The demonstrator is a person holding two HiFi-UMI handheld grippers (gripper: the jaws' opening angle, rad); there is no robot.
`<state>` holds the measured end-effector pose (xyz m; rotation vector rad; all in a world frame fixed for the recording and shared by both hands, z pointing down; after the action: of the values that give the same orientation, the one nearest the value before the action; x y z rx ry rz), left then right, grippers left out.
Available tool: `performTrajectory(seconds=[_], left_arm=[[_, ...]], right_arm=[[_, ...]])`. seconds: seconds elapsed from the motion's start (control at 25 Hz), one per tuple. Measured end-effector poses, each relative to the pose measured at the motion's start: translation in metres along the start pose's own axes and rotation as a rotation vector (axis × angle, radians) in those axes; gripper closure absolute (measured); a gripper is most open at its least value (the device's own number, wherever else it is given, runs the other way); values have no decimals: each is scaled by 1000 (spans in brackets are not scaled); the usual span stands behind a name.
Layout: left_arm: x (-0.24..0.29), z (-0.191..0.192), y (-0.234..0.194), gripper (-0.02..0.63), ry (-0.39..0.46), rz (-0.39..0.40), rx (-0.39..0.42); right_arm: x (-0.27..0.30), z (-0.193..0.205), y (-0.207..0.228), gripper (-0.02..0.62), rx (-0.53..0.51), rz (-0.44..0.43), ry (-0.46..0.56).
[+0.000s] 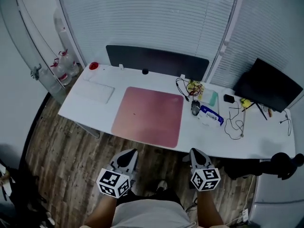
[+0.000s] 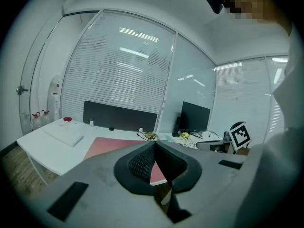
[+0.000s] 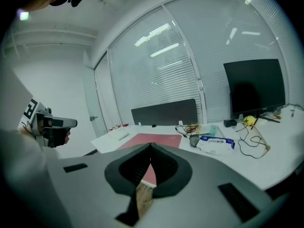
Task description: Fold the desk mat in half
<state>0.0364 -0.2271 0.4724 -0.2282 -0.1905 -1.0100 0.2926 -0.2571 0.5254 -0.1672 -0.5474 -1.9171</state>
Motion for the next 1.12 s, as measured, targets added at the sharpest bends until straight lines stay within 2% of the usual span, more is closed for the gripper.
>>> performTrajectory(seconds=[0.16,0.36,0.4,0.44,0.6,0.8,1.12], left_arm=[[19,2,-16,595,-20,15,-10],[30,8,-49,595,-34,66,-36],[31,10,-55,595,-39,76,-39],[31,12,-62,595,-44,83,-44],[31,19,-84,595,-60,89,-74],[19,34,-100,595,-96,76,-101],[8,45,-115,595,-127,37,-121]], right_arm=[[25,6,4,543,4,16,-43],[63,32,9,541,12,118,-156],[71,41,11,473,24,137,-184],[78,50,12,430,34,157,-210],[111,89,24,419,40,230,-323],[138,143,34,407,64,270,-459],[160,173,54,407,134,354,-504]])
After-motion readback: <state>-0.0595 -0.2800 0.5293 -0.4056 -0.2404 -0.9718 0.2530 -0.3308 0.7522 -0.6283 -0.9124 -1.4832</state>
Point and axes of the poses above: the fingertips, and each gripper's own axes: x forward along the fingers, y to its right, z out of its underside, the point moved 2 cm from there along -x, backward along the fingers, and after that the axes turned 7 degrees about x, right-handed, at the moved point
